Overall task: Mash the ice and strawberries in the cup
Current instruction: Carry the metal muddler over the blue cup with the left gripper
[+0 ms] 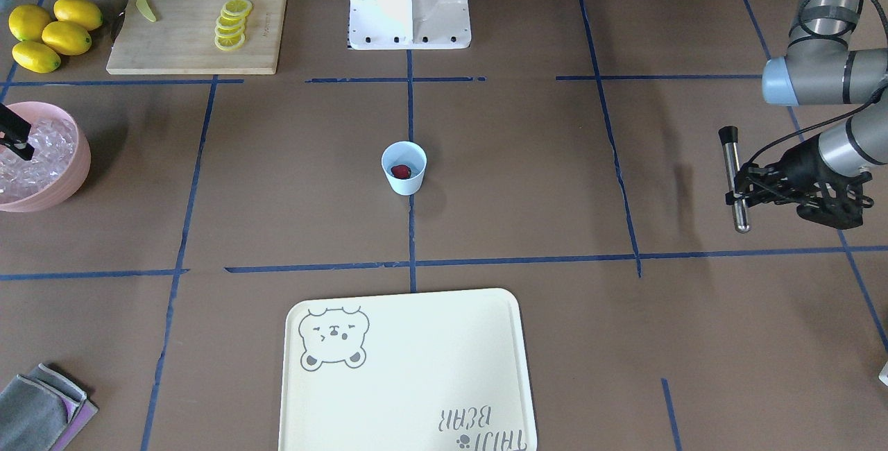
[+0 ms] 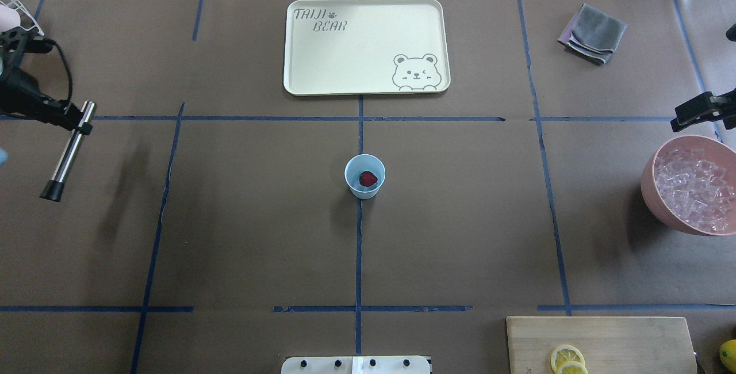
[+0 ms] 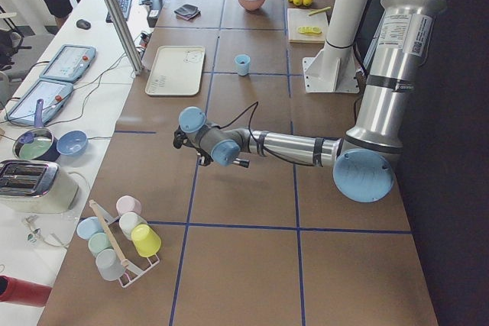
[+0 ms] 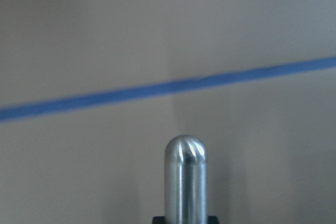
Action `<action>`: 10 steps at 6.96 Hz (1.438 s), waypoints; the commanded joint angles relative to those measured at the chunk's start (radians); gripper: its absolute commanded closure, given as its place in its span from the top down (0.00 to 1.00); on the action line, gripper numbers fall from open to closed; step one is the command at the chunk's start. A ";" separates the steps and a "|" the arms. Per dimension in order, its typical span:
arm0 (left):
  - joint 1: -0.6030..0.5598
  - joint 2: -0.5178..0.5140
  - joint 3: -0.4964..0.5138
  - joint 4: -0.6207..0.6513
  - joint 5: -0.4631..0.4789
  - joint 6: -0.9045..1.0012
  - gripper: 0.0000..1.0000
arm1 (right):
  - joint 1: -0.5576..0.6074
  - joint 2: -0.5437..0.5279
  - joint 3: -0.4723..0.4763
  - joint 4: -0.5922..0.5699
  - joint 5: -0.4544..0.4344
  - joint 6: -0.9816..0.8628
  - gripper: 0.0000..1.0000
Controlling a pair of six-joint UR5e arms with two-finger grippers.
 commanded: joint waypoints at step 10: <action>0.725 -0.402 -0.160 -0.769 1.287 0.053 0.03 | 0.029 0.015 -0.011 0.001 0.017 -0.026 1.00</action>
